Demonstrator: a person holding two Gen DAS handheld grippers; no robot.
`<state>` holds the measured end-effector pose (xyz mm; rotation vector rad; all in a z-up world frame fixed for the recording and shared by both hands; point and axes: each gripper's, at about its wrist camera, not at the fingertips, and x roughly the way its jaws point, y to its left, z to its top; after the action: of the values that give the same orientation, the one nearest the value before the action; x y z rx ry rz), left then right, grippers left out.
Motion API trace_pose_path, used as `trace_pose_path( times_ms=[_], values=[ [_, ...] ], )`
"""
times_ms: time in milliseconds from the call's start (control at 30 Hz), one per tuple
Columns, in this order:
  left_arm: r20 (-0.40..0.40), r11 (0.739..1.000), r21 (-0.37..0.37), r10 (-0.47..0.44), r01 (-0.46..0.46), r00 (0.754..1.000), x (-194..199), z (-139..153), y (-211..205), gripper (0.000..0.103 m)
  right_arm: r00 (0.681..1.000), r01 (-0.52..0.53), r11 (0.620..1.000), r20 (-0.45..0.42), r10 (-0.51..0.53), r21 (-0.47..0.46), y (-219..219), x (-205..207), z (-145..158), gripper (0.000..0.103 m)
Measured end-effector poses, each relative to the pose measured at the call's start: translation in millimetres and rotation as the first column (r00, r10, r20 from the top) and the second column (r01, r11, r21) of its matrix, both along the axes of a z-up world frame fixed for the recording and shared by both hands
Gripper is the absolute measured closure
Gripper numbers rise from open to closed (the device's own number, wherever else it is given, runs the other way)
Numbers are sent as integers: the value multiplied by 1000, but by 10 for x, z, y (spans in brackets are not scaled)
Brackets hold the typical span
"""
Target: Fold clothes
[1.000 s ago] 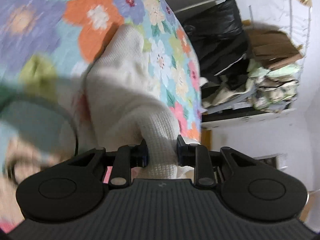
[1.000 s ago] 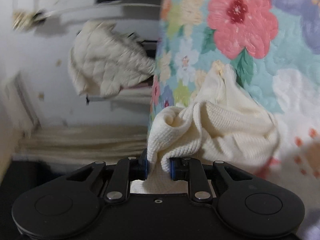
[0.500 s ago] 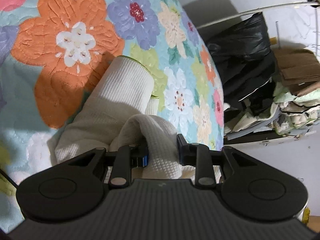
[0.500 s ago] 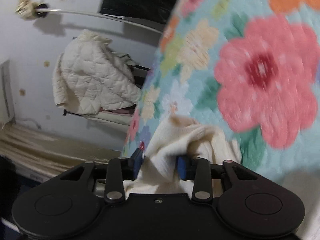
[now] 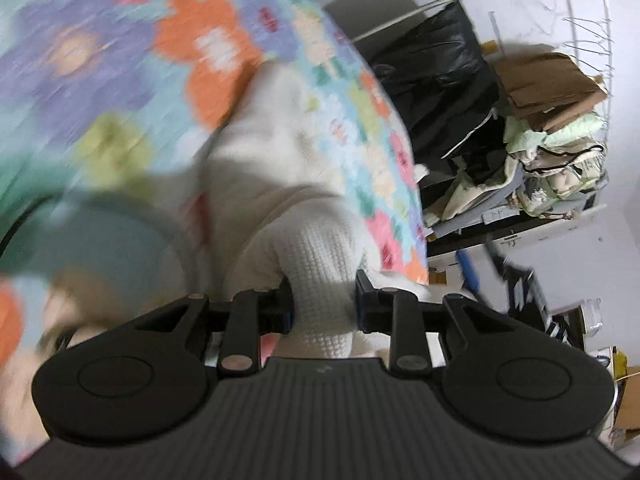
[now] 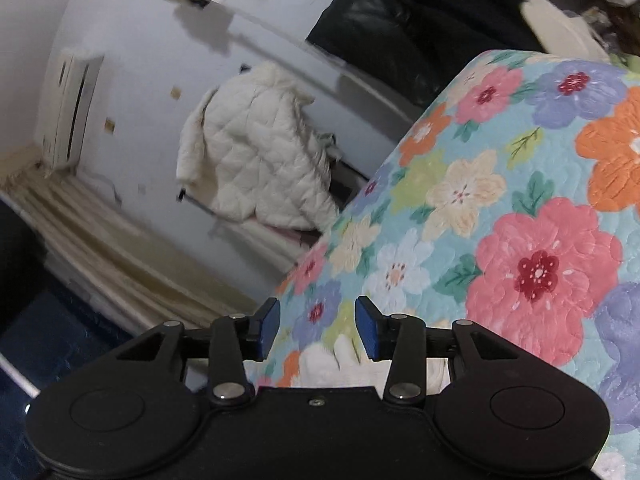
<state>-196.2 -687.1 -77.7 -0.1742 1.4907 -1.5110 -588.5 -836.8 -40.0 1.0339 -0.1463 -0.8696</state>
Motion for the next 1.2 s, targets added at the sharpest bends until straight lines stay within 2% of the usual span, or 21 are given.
trace_pose_path(
  times_ms=[133, 267, 333, 400, 467, 533, 567, 633, 667, 767, 900, 967, 1067, 1167, 1200],
  values=[
    [-58, 997, 74, 26, -22, 998, 36, -304, 289, 75, 975, -199, 979, -90, 203, 52, -38, 368, -98, 55],
    [-75, 995, 92, 47, -40, 996, 17, -462, 451, 75, 901, -384, 916, -166, 400, 120, -75, 736, -197, 55],
    [-96, 993, 104, 62, -52, 994, 20, -530, 515, 73, 846, -469, 868, -200, 494, 162, -92, 928, -253, 55],
    [-107, 992, 117, 69, -56, 992, 14, -584, 556, 69, 741, -543, 789, -280, 611, 287, -53, 1294, -508, 57],
    [-111, 990, 130, 69, -54, 991, 2, -628, 585, 68, 629, -534, 764, -434, 645, 362, 24, 1642, -738, 58],
    [-98, 987, 149, 69, -54, 993, -25, -648, 614, 67, 600, -536, 769, -483, 638, 350, 73, 1751, -655, 58],
    [-108, 989, 141, 65, -49, 992, -39, -638, 628, 67, 603, -533, 771, -482, 635, 350, 80, 1739, -617, 58],
    [-125, 992, 123, 54, -39, 991, -67, -615, 653, 67, 633, -526, 779, -454, 626, 340, 91, 1651, -586, 58],
    [-110, 994, 109, 41, -29, 993, -77, -578, 647, 67, 647, -522, 784, -442, 621, 336, 92, 1606, -555, 58],
    [-61, 998, 68, 4, 1, 998, -106, -468, 630, 68, 733, -530, 816, -360, 578, 230, 110, 1500, -257, 55],
    [-33, 998, 62, -4, 6, 999, -135, -462, 645, 70, 726, -550, 784, -300, 619, 289, 29, 1778, -469, 56],
    [-41, 999, 53, 1, 1, 999, -127, -451, 657, 72, 722, -560, 766, -268, 638, 317, -12, 1917, -575, 59],
    [-82, 999, 43, 10, -7, 997, -110, -400, 556, 73, 715, -575, 737, -219, 664, 356, -74, 2116, -727, 59],
    [-134, 999, 35, 20, -16, 991, -92, -336, 410, 74, 729, -586, 729, -163, 665, 355, -167, 1988, -619, 58],
    [-151, 999, 32, 23, -19, 988, -86, -315, 362, 73, 752, -581, 750, -143, 643, 317, -174, 1868, -509, 58]
  ],
)
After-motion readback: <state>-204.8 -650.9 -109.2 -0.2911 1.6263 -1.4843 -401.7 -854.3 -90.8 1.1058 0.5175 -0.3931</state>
